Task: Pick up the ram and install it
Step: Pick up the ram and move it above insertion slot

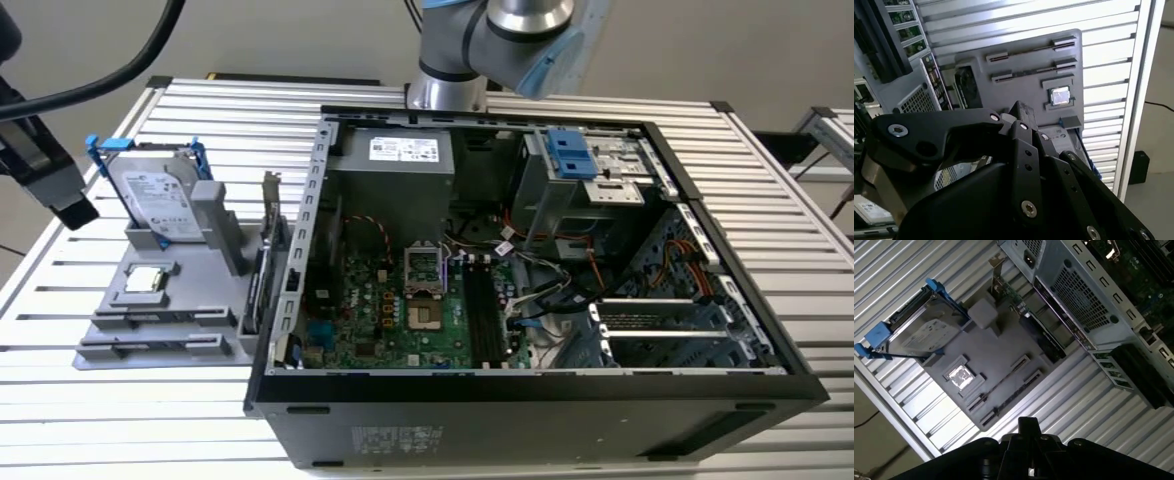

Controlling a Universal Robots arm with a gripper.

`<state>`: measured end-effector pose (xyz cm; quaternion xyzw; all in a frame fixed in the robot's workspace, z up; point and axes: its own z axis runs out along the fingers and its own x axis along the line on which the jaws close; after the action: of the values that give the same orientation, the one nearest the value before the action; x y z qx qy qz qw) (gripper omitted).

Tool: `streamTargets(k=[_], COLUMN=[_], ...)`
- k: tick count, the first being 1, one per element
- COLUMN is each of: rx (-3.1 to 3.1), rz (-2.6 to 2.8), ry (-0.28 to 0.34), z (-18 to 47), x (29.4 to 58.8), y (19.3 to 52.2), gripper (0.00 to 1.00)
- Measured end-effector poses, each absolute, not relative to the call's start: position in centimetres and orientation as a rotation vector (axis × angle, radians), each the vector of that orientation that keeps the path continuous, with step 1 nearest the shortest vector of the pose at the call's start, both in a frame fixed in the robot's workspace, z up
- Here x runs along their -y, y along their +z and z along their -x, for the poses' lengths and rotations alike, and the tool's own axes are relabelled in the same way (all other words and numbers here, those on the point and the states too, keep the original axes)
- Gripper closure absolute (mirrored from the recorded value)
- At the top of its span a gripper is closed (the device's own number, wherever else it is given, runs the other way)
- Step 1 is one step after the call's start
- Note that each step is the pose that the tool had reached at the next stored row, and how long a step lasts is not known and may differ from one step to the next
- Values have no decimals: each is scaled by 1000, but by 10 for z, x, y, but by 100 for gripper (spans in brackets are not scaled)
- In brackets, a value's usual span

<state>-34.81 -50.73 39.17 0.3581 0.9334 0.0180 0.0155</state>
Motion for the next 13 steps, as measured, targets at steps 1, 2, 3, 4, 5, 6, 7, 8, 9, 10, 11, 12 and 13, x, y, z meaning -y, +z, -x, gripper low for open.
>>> streamTargets(k=[1,2,3,4,5,6,7,8,9,10,11,12,13], rx=[-2899,-2894,-2888,-2883,-2877,-2871,-2866,-2860,-2854,-2848,-2842,-2836,-2830], rz=[-1127,-1141,-1154,-1167,-1181,-1195,-1207,-1221,-1234,-1248,-1261,-1274,-1287], ry=[56,55,55,55,54,54,54,54,53,53,53,53,52], z=[348,348,348,348,348,348,348,348,348,348,348,348,348], x=[507,507,507,507,507,507,507,507,507,507,507,507,507], y=[392,392,392,392,392,392,392,392,392,392,392,392,392], gripper=[100,100,100,100,100,100,100,100,100,100,100,100,100])
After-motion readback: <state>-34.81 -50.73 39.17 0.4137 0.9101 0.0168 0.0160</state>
